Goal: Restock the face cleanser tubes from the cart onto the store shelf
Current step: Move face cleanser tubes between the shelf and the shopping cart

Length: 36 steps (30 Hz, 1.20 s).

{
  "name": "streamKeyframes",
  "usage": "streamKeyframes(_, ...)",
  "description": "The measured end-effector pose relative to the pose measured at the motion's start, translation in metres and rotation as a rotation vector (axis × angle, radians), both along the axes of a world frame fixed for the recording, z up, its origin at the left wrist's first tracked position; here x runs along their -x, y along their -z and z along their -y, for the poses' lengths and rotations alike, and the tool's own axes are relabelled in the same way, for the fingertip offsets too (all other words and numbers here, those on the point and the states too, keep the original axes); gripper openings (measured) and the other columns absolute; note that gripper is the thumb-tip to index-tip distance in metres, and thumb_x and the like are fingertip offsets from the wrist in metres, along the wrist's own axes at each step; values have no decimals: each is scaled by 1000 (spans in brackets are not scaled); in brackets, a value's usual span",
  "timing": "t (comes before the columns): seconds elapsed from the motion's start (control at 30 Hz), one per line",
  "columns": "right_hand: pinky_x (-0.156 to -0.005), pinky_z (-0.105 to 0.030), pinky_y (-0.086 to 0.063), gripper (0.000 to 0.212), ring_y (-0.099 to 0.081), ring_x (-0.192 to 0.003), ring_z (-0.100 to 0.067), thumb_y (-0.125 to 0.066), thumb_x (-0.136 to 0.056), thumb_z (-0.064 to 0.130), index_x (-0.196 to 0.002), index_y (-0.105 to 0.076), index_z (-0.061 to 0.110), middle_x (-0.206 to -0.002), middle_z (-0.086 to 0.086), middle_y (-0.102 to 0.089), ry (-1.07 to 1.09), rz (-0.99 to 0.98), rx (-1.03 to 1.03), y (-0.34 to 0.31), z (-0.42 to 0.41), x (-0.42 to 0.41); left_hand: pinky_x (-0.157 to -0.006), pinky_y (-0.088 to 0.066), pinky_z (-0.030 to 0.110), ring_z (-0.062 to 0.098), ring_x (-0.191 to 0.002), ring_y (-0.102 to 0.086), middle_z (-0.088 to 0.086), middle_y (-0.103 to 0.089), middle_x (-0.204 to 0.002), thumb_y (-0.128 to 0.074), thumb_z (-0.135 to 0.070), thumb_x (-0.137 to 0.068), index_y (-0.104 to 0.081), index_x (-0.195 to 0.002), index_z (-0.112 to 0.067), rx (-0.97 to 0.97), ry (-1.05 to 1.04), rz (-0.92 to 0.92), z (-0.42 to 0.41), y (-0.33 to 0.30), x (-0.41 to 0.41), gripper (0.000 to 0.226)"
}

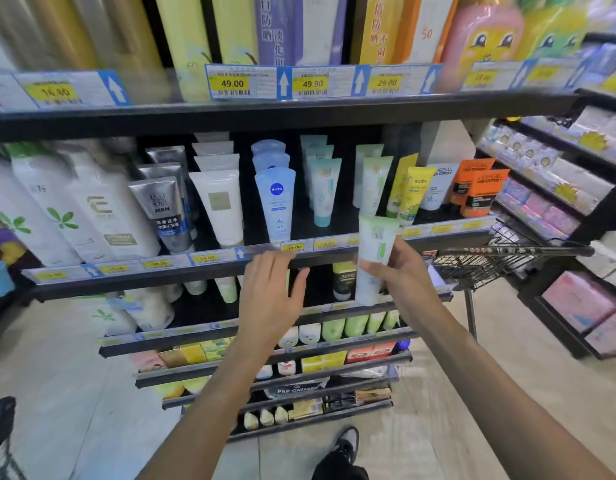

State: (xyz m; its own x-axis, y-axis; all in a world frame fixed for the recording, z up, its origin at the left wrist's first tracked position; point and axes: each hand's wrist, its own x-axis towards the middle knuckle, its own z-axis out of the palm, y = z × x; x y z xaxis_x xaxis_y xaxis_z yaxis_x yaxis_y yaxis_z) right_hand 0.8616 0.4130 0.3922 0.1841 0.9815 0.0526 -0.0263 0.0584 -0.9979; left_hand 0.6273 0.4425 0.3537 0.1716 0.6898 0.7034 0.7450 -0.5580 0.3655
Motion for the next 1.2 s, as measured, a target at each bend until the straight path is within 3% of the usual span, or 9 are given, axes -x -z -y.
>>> streamKeyframes(0.1,-92,-39,-58,48,-71,-109,-15,-81,-84,3,-124,-63,22,-115,2,-77,54,83,-107,-42,-14,-7,-96,-49,41,27,-111,-57,10,-63,-119,-66,-31,-98,-62,-128,-7,-34,-6,-106,-22,-30,-13,39)
streamKeyframes(0.23,-84,-29,-61,58,-72,-100,-6,-84,-82,6,-130,-54,19,-109,9,-75,143,218,-204,-85,-37,-13,-94,-51,48,33,-111,-59,13,-62,-121,-66,-34,-97,-61,-132,-6,100,-14,-285,-45,-34,-20,45)
streamKeyframes(0.4,-84,-36,-61,77,-69,-101,-10,-88,-77,10,-135,-38,23,-111,15,-62,245,438,-269,-104,-65,-19,-93,-49,47,32,-104,-62,11,-67,-114,-67,-38,-95,-61,-131,-8,142,-58,-419,-50,-17,-15,47)
streamKeyframes(0.5,-90,-38,-58,93,-63,-111,-18,-88,-75,6,-142,-31,34,-127,11,-55,278,523,-297,-103,-75,-19,-93,-50,48,33,-100,-62,11,-68,-110,-71,-36,-92,-62,-129,-7,107,-51,-417,-51,-11,-12,48)
streamKeyframes(0.6,-88,-48,-57,82,-62,-108,-23,-86,-76,7,-135,-37,38,-127,1,-58,263,659,-274,-96,-82,-22,-95,-50,48,32,-101,-62,10,-67,-111,-71,-36,-92,-61,-132,-7,105,-44,-420,-52,-10,-10,50)
streamKeyframes(0.8,-78,-48,-57,68,-65,-92,-27,-85,-81,11,-133,-42,22,-110,-8,-64,179,894,-127,-94,-91,-24,-97,-50,47,31,-102,-62,10,-68,-112,-71,-36,-93,-61,-133,-7,121,-36,-414,-52,-10,-9,50)
streamKeyframes(0.93,-80,-48,-57,69,-63,-93,-30,-82,-83,8,-137,-42,20,-116,-14,-63,119,1019,-58,-93,-96,-24,-97,-50,48,32,-101,-62,11,-68,-111,-72,-33,-92,-61,-132,-5,104,-23,-396,-53,-6,-8,49)
streamKeyframes(1.2,-85,-42,-54,68,-55,-103,-29,-82,-79,4,-134,-45,18,-132,-13,-48,167,1041,1,-84,-107,-29,-100,-50,49,32,-103,-61,11,-68,-113,-72,-32,-93,-61,-132,-6,92,-23,-379,-54,-4,-7,49)
